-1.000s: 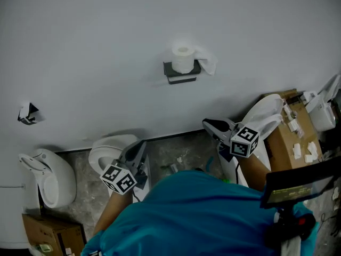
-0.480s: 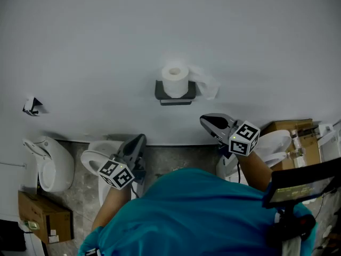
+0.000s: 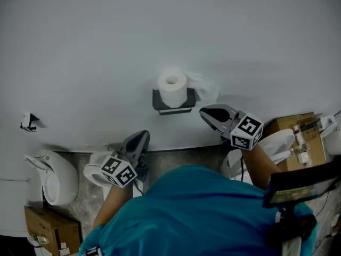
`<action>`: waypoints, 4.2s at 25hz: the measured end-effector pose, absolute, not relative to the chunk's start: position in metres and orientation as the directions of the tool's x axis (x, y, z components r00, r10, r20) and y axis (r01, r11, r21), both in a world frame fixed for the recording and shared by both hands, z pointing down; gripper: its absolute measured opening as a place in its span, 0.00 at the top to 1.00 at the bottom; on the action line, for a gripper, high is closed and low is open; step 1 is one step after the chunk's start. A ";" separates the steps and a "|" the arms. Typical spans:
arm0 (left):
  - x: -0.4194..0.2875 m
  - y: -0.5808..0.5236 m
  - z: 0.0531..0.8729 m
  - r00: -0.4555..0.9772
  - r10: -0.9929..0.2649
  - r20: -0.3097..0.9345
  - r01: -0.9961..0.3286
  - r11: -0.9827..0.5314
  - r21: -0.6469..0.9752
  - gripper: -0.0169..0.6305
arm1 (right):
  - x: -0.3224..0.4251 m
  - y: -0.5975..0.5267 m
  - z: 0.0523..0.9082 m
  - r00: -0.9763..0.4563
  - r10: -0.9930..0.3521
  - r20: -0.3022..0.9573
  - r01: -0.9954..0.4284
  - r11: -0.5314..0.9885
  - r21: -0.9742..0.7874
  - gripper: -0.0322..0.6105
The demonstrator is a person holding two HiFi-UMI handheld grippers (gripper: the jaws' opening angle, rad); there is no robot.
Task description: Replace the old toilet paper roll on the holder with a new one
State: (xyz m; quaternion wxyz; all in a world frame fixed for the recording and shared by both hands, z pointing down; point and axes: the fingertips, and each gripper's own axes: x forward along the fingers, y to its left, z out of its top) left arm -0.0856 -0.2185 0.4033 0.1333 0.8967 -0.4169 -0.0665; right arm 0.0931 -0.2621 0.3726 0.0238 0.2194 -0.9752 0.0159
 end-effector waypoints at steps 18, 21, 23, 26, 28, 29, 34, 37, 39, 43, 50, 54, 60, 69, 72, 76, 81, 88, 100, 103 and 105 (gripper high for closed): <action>-0.152 -0.234 0.401 0.680 -0.732 -0.051 -0.688 -0.660 0.300 0.96 | 0.000 -0.314 0.336 -0.520 -0.270 0.810 0.166 0.899 0.406 0.59; -0.155 -0.232 0.401 0.673 -0.739 -0.039 -0.697 -0.651 0.301 0.96 | -0.002 -0.325 0.346 -0.416 -0.258 0.872 0.241 0.893 0.380 0.58; -0.156 -0.231 0.403 0.669 -0.742 -0.039 -0.699 -0.647 0.304 0.96 | 0.000 -0.328 0.354 -0.350 -0.237 0.906 0.286 0.894 0.345 0.58; -0.158 -0.229 0.405 0.661 -0.749 -0.040 -0.706 -0.639 0.306 0.96 | 0.004 -0.330 0.363 -0.259 -0.219 0.941 0.327 0.897 0.299 0.58; -0.160 -0.227 0.406 0.656 -0.754 -0.034 -0.711 -0.633 0.308 0.96 | 0.002 -0.331 0.369 -0.224 -0.209 0.952 0.349 0.895 0.279 0.58; -0.161 -0.227 0.406 0.655 -0.755 -0.036 -0.711 -0.631 0.310 0.96 | 0.000 -0.332 0.372 -0.208 -0.202 0.957 0.366 0.891 0.268 0.58; -0.164 -0.222 0.407 0.646 -0.763 -0.035 -0.717 -0.622 0.314 0.96 | 0.001 -0.337 0.385 -0.097 -0.213 0.972 0.387 0.892 0.234 0.58; -0.165 -0.221 0.406 0.640 -0.768 -0.027 -0.723 -0.614 0.315 0.96 | 0.001 -0.340 0.393 -0.058 -0.206 0.977 0.385 0.898 0.212 0.59; -0.167 -0.220 0.407 0.636 -0.771 -0.028 -0.726 -0.611 0.317 0.96 | 0.001 -0.341 0.398 -0.041 -0.196 0.980 0.387 0.901 0.196 0.60; -0.171 -0.219 0.409 0.630 -0.775 -0.043 -0.726 -0.608 0.320 0.96 | 0.003 -0.342 0.404 -0.036 -0.182 0.983 0.387 0.904 0.181 0.65; -0.171 -0.220 0.407 0.629 -0.776 -0.037 -0.729 -0.606 0.319 0.96 | 0.007 -0.340 0.402 -0.041 -0.157 0.987 0.387 0.908 0.161 0.69; -0.169 -0.221 0.408 0.636 -0.771 -0.045 -0.721 -0.614 0.320 0.96 | 0.008 -0.335 0.397 -0.109 -0.152 0.982 0.376 0.909 0.182 0.69; -0.165 -0.227 0.408 0.652 -0.757 -0.047 -0.707 -0.629 0.323 0.96 | 0.012 -0.332 0.377 -0.259 -0.166 0.951 0.313 0.917 0.245 0.69; -0.151 -0.236 0.406 0.673 -0.738 -0.044 -0.692 -0.650 0.315 0.96 | 0.037 -0.323 0.343 -0.475 -0.200 0.857 0.183 0.930 0.319 0.70; -0.147 -0.238 0.406 0.681 -0.731 -0.050 -0.683 -0.658 0.316 0.96 | 0.048 -0.324 0.325 -0.585 -0.221 0.781 0.076 0.943 0.324 0.70; -0.141 -0.238 0.405 0.691 -0.721 -0.050 -0.674 -0.668 0.316 0.96 | 0.066 -0.318 0.302 -0.724 -0.224 0.653 -0.057 0.962 0.266 0.70; -0.132 -0.241 0.402 0.698 -0.715 -0.039 -0.672 -0.674 0.307 0.96 | 0.090 -0.314 0.290 -0.819 -0.241 0.521 -0.166 0.968 0.187 0.70; -0.130 -0.243 0.400 0.706 -0.708 -0.029 -0.669 -0.679 0.302 0.96 | 0.104 -0.312 0.284 -0.876 -0.266 0.402 -0.236 0.964 0.123 0.70; -0.132 -0.242 0.400 0.706 -0.707 -0.033 -0.667 -0.680 0.305 0.96 | 0.114 -0.305 0.272 -0.945 -0.265 0.191 -0.270 0.963 -0.003 0.70; -0.133 -0.242 0.401 0.703 -0.711 -0.029 -0.670 -0.675 0.309 0.96 | 0.122 -0.301 0.271 -0.959 -0.259 0.112 -0.266 0.963 -0.051 0.70; -0.132 -0.242 0.402 0.703 -0.711 -0.029 -0.670 -0.675 0.310 0.96 | 0.130 -0.298 0.273 -0.964 -0.257 0.066 -0.262 0.961 -0.086 0.70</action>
